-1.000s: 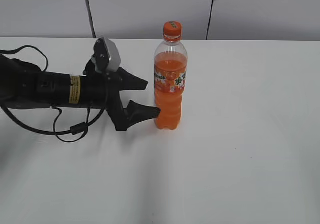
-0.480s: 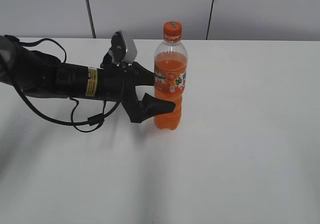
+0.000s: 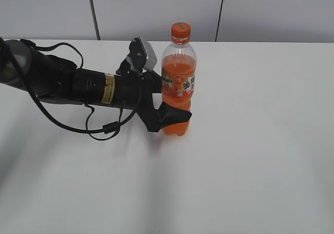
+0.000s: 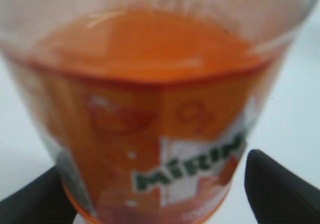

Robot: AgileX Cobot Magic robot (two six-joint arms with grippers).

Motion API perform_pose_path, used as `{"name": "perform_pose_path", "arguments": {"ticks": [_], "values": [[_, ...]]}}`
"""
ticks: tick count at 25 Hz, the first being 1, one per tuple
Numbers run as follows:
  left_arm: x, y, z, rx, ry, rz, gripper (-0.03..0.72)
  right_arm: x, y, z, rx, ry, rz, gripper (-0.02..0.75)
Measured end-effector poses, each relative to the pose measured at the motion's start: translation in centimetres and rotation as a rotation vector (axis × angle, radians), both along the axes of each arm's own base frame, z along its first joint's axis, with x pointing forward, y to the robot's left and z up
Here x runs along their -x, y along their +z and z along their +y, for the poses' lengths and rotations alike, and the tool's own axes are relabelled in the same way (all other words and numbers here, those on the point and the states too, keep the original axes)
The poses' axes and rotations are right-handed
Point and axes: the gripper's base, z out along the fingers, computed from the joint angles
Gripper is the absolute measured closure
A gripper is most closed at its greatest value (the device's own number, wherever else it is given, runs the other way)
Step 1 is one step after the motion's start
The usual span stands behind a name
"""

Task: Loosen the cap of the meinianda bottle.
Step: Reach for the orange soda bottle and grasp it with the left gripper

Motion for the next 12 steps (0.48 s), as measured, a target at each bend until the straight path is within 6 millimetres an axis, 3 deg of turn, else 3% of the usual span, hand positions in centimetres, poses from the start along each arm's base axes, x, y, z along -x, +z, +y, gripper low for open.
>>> {"name": "perform_pose_path", "arguments": {"ticks": [5, 12], "values": [[-0.11, -0.01, 0.04, -0.001, 0.015, 0.002, 0.144, 0.00, 0.00, 0.00, 0.000, 0.000, 0.000, 0.234], [-0.37, 0.08, 0.06, 0.016, 0.053, 0.013, 0.279, 0.00, 0.00, 0.00, 0.000, 0.000, 0.000, 0.234]]}}
